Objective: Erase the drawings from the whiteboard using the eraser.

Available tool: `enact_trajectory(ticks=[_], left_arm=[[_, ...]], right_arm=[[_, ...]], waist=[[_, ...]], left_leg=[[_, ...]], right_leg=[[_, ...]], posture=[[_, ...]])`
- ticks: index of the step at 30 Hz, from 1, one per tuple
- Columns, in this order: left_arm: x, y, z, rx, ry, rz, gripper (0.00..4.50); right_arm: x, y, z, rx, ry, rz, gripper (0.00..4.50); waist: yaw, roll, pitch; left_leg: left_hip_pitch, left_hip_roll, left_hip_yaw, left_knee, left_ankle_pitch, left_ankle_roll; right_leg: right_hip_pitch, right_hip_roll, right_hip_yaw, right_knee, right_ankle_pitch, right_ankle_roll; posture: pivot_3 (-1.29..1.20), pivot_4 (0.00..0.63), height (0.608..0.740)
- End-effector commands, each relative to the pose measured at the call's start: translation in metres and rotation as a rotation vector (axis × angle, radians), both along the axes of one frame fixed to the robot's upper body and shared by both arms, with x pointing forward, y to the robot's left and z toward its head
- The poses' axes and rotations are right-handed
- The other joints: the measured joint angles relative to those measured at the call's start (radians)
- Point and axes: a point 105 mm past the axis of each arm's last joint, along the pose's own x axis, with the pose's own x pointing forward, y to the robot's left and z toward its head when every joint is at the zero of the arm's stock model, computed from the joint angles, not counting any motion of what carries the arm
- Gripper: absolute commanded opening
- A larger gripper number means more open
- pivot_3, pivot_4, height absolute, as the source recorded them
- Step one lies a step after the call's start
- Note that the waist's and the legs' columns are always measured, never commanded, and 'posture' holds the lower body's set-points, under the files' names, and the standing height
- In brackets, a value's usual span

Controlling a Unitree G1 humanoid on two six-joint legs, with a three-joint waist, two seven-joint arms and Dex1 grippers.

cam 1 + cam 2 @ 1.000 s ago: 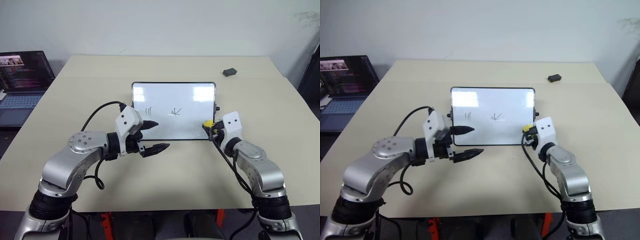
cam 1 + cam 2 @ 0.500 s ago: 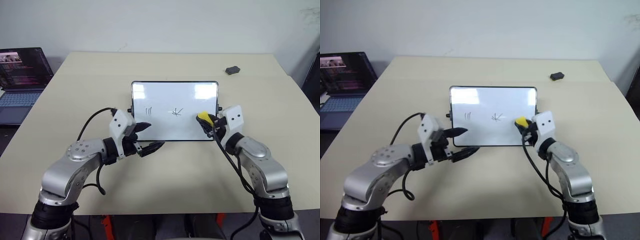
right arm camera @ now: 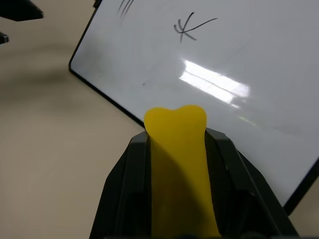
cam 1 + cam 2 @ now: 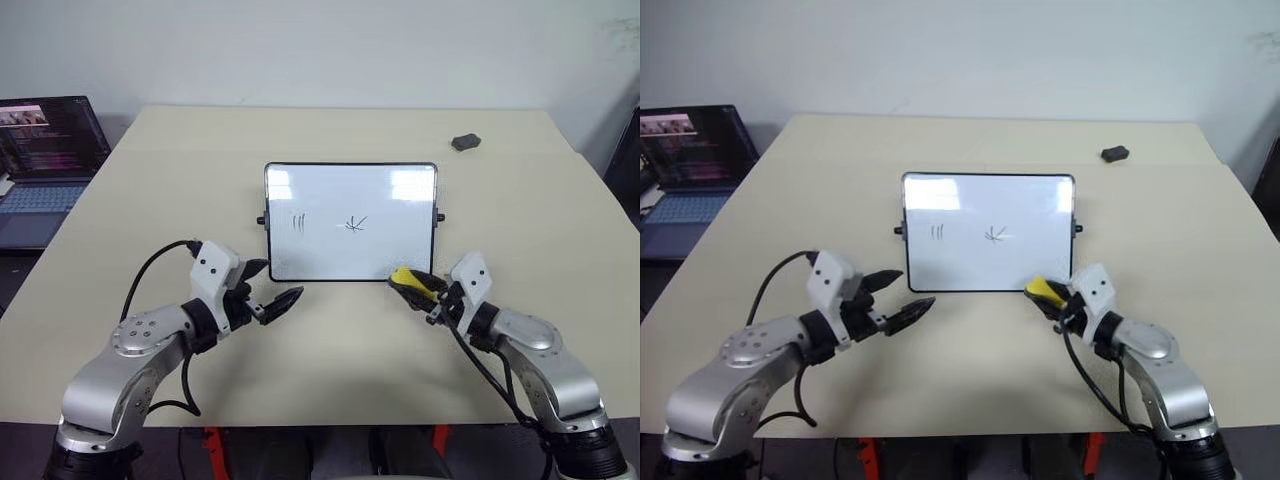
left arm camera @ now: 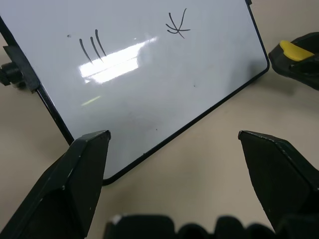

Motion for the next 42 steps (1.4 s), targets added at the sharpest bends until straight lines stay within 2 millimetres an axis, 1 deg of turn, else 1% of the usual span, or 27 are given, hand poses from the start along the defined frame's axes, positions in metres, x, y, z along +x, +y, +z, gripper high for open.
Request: enact_trajectory(ticks=[1, 4, 6, 9, 11, 14, 17, 19, 22, 24, 26, 27, 28, 31, 34, 36, 38, 40, 42], left_arm=[[-0.003, 0.009, 0.016, 0.014, -0.061, 0.029, 4.50], [-0.004, 0.011, 0.016, 0.023, -0.061, 0.034, 4.50], [-0.003, 0.013, 0.016, 0.033, -0.060, 0.039, 4.50], [-0.003, 0.010, 0.014, 0.037, -0.058, 0.028, 4.50], [-0.003, 0.008, 0.014, 0.035, -0.058, 0.017, 4.50], [-0.002, 0.005, 0.015, 0.038, -0.063, 0.003, 4.50], [-0.001, 0.005, 0.015, 0.041, -0.064, -0.002, 4.50], [-0.001, 0.005, 0.015, 0.043, -0.064, -0.006, 4.50], [0.000, 0.005, 0.016, 0.046, -0.065, -0.010, 4.50], [0.000, 0.005, 0.016, 0.046, -0.066, -0.011, 4.50], [0.001, 0.004, 0.018, 0.043, -0.068, -0.014, 4.50], [0.001, 0.003, 0.018, 0.042, -0.068, -0.015, 4.50], [0.000, 0.002, 0.018, 0.042, -0.069, -0.016, 4.50], [0.001, 0.002, 0.019, 0.042, -0.069, -0.018, 4.50], [0.001, 0.002, 0.019, 0.041, -0.069, -0.016, 4.50], [0.001, 0.002, 0.019, 0.040, -0.069, -0.015, 4.50], [0.000, 0.001, 0.019, 0.038, -0.067, -0.015, 4.50], [0.000, 0.001, 0.018, 0.037, -0.065, -0.016, 4.50], [-0.001, 0.000, 0.017, 0.037, -0.062, -0.018, 4.50]], right_arm=[[0.000, 0.012, 0.021, 0.013, -0.121, 0.050, 1.12], [0.015, 0.023, 0.044, 0.022, -0.265, 0.054, 1.12], [0.028, 0.026, 0.055, 0.036, -0.328, 0.039, 1.12], [0.063, 0.019, 0.073, 0.009, -0.440, -0.067, 1.12], [0.076, 0.017, 0.078, -0.002, -0.474, -0.101, 1.12], [0.096, 0.018, 0.076, -0.027, -0.494, -0.149, 1.12], [0.109, 0.025, 0.066, -0.044, -0.485, -0.172, 1.12], [0.111, 0.035, 0.051, -0.091, -0.456, -0.160, 1.12], [0.106, 0.051, 0.028, -0.145, -0.401, -0.100, 1.12], [0.103, 0.057, 0.020, -0.159, -0.378, -0.070, 1.12], [0.091, 0.072, -0.002, -0.222, -0.323, 0.023, 1.12], [0.087, 0.076, -0.009, -0.244, -0.307, 0.051, 1.12], [0.084, 0.078, -0.016, -0.258, -0.274, 0.062, 1.12], [0.078, 0.077, -0.029, -0.297, -0.205, 0.089, 1.12], [0.079, 0.077, -0.012, -0.269, -0.267, 0.081, 1.12], [0.082, 0.079, 0.021, -0.186, -0.368, 0.059, 1.12], [0.083, 0.077, 0.061, -0.079, -0.484, 0.028, 1.12], [0.086, 0.072, 0.087, -0.019, -0.547, -0.013, 1.12], [0.094, 0.066, 0.103, 0.006, -0.585, -0.068, 1.12]], waist=[[0.001, 0.000, 0.000], [-0.001, 0.000, 0.000], [0.001, 0.000, 0.000], [0.001, 0.000, 0.000], [0.002, 0.000, 0.000], [0.004, 0.000, 0.000], [0.001, 0.000, 0.000], [0.001, 0.000, 0.000], [-0.007, 0.000, 0.000], [-0.011, 0.000, 0.000], [-0.011, 0.000, 0.000], [-0.011, 0.000, -0.001], [-0.012, -0.001, -0.001], [-0.014, -0.001, -0.001], [-0.012, -0.001, -0.001], [-0.011, 0.000, -0.001], [-0.007, 0.000, 0.000], [-0.003, 0.000, 0.000], [-0.004, 0.001, 0.000]], left_leg=[[0.000, 0.000, 0.000, 0.000, 0.000, 0.000], [0.001, 0.000, 0.000, 0.000, 0.000, 0.000], [0.001, 0.000, 0.001, 0.000, 0.000, 0.000], [0.001, 0.000, 0.000, 0.001, 0.000, 0.000], [0.001, -0.001, 0.001, 0.001, 0.000, -0.001], [0.000, 0.000, 0.000, 0.000, 0.000, -0.001], [0.000, 0.000, 0.001, 0.000, 0.000, -0.001], [0.000, 0.000, 0.002, 0.000, 0.000, -0.001], [0.001, 0.000, 0.002, 0.000, 0.000, -0.001], [0.002, 0.000, 0.002, 0.000, 0.000, -0.001], [0.003, 0.000, 0.002, 0.000, 0.000, -0.001], [0.004, 0.001, 0.002, 0.001, 0.000, -0.001], [0.005, 0.000, 0.001, 0.001, 0.000, -0.001], [0.006, 0.000, 0.001, 0.001, 0.000, -0.001], [0.006, 0.000, 0.000, 0.002, 0.001, -0.001], [0.006, 0.000, 0.000, 0.002, 0.001, -0.001], [0.005, 0.000, 0.000, 0.002, 0.001, -0.001], [0.002, 0.000, 0.000, 0.002, 0.001, -0.001], [0.002, 0.000, 0.000, 0.002, 0.001, -0.001]], right_leg=[[0.000, 0.000, 0.000, 0.000, 0.000, 0.000], [0.000, 0.000, 0.000, 0.000, 0.000, 0.000], [0.000, 0.000, 0.000, 0.000, 0.000, 0.000], [0.001, 0.000, 0.000, 0.000, 0.000, 0.000], [0.001, 0.000, 0.000, 0.000, 0.000, 0.000], [0.000, 0.000, 0.000, 0.000, 0.000, -0.001], [-0.001, 0.000, 0.000, 0.000, 0.000, -0.001], [-0.001, 0.000, 0.000, 0.000, 0.000, -0.001], [0.000, 0.000, 0.001, 0.001, 0.000, -0.001], [0.000, 0.000, 0.001, 0.002, 0.000, -0.001], [0.001, 0.000, 0.000, 0.003, 0.001, -0.002], [0.002, 0.000, 0.000, 0.003, 0.001, -0.002], [0.003, 0.000, 0.000, 0.003, 0.001, -0.002], [0.003, 0.000, 0.000, 0.003, 0.001, -0.002], [0.004, 0.000, 0.000, 0.004, 0.002, -0.002], [0.004, 0.000, -0.001, 0.004, 0.002, -0.002], [0.003, 0.000, -0.001, 0.004, 0.002, -0.002], [0.001, 0.000, -0.001, 0.004, 0.002, -0.002], [0.000, 0.000, -0.001, 0.003, 0.002, -0.002]], posture=[[0.00, 0.150, 0.740], [0.00, 0.150, 0.740], [0.00, 0.150, 0.740], [0.00, 0.150, 0.740], [0.00, 0.150, 0.740], [0.00, 0.150, 0.740], [0.00, 0.150, 0.740], [0.00, 0.150, 0.740], [0.00, 0.150, 0.740], [0.00, 0.150, 0.740], [0.00, 0.150, 0.740], [0.00, 0.150, 0.740], [0.00, 0.150, 0.740], [0.00, 0.150, 0.740], [0.00, 0.150, 0.740], [0.00, 0.150, 0.740], [0.00, 0.150, 0.740], [0.00, 0.150, 0.740], [0.00, 0.150, 0.740]])
